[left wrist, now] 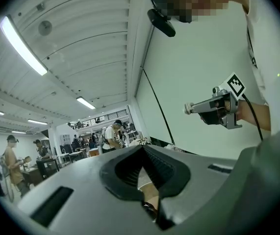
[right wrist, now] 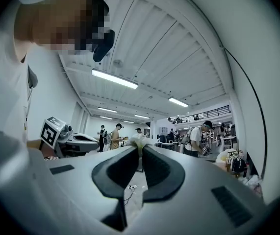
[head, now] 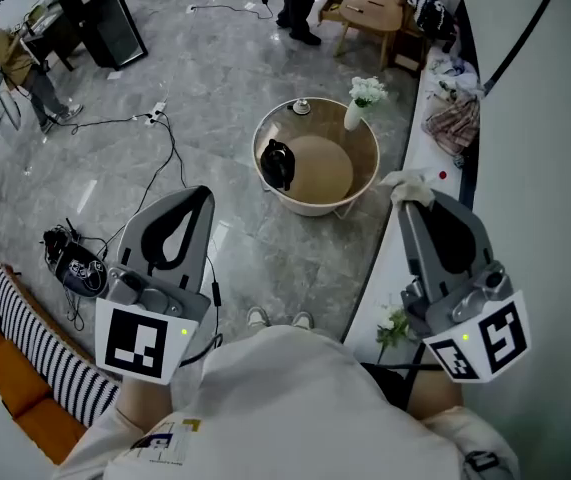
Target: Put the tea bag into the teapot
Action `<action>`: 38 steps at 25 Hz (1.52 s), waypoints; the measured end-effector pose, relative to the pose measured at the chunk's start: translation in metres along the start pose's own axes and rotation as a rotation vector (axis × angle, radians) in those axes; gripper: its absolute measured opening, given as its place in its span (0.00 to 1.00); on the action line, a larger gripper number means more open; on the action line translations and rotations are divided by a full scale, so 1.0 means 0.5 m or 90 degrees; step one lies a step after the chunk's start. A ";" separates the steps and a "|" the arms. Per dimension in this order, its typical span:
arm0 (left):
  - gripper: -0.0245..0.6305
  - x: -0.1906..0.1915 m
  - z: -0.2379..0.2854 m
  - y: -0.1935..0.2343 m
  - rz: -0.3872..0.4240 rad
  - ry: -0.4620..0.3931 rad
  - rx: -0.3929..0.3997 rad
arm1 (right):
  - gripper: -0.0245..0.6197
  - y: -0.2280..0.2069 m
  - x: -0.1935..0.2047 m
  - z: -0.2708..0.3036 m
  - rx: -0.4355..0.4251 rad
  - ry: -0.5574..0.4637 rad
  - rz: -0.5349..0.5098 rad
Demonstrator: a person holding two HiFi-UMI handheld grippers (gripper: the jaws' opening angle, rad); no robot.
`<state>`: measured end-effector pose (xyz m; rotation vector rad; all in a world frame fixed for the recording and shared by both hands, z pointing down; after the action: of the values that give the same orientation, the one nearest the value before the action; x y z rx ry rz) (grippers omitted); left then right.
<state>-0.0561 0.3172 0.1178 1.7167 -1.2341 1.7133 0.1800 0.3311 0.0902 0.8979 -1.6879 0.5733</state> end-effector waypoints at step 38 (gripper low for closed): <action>0.05 0.061 0.101 -0.115 0.004 0.029 0.019 | 0.07 -0.092 0.106 -0.050 -0.014 0.049 0.029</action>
<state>0.0147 0.2977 0.1554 1.6834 -1.2009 1.7737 0.2246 0.3077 0.1452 0.8130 -1.6451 0.6118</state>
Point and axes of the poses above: the fingertips, and each gripper's own axes: z forward along the fingers, y to its left, x out of its underside, the point moved 4 cm from there along -z, backward along the fingers, and after that the axes turned 13 degrees about -y, right-handed, at the moved point
